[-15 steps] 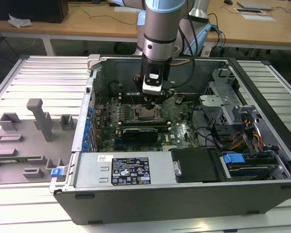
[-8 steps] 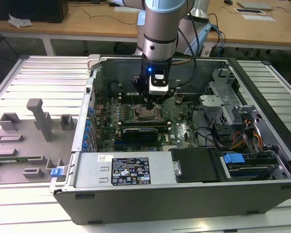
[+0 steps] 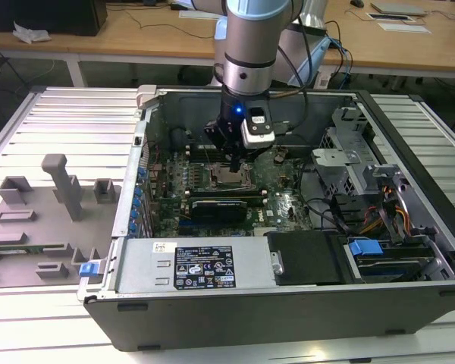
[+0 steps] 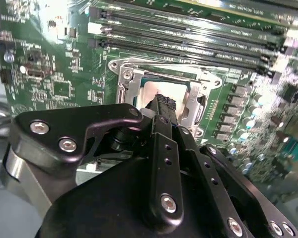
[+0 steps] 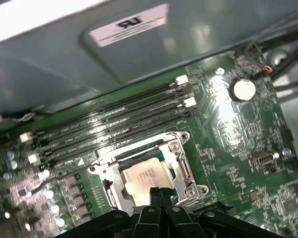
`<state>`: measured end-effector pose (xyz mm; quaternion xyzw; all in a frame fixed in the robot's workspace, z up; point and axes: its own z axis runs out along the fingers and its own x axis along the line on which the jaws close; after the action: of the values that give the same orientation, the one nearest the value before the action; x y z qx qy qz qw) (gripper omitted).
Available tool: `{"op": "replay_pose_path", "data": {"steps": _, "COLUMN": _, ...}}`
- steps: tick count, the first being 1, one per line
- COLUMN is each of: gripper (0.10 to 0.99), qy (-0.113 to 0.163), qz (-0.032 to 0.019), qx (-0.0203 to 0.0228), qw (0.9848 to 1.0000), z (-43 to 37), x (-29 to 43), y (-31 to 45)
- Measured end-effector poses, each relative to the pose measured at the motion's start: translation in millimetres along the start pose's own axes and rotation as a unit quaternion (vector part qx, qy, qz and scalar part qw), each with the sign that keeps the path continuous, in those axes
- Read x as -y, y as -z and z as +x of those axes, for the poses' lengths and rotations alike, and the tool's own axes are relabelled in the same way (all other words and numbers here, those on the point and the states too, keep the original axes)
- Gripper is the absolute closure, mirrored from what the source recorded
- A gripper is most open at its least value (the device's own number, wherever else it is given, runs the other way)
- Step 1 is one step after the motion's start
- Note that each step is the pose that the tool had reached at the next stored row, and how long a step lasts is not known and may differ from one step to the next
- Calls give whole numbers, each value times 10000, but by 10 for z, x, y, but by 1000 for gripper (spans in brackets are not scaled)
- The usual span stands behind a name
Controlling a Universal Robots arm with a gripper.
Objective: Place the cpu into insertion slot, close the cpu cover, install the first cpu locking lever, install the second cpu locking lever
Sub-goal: 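Close the cpu cover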
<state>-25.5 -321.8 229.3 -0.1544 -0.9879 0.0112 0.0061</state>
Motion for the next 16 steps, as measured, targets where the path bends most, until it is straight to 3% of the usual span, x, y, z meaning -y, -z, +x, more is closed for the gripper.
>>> {"op": "replay_pose_path", "data": {"steps": 5, "gripper": 980, "qy": 477, "qz": 4, "qx": 12, "qw": 9989, "z": 0, "x": 0, "y": -1}}
{"op": "replay_pose_path", "data": {"steps": 9, "gripper": 980, "qy": 1008, "qz": 3, "qx": 41, "qw": 9949, "z": 0, "x": 0, "y": -3}}
{"op": "replay_pose_path", "data": {"steps": 12, "gripper": 980, "qy": 1498, "qz": -18, "qx": 73, "qw": 9887, "z": 0, "x": 0, "y": -6}}
{"op": "replay_pose_path", "data": {"steps": 13, "gripper": 980, "qy": 1618, "qz": -27, "qx": 101, "qw": 9868, "z": 0, "x": 0, "y": -8}}
{"op": "replay_pose_path", "data": {"steps": 14, "gripper": 980, "qy": 1688, "qz": -31, "qx": 131, "qw": 9856, "z": -3, "x": 8, "y": -10}}
{"op": "replay_pose_path", "data": {"steps": 16, "gripper": 980, "qy": 1736, "qz": -35, "qx": 159, "qw": 9847, "z": -3, "x": 21, "y": -13}}
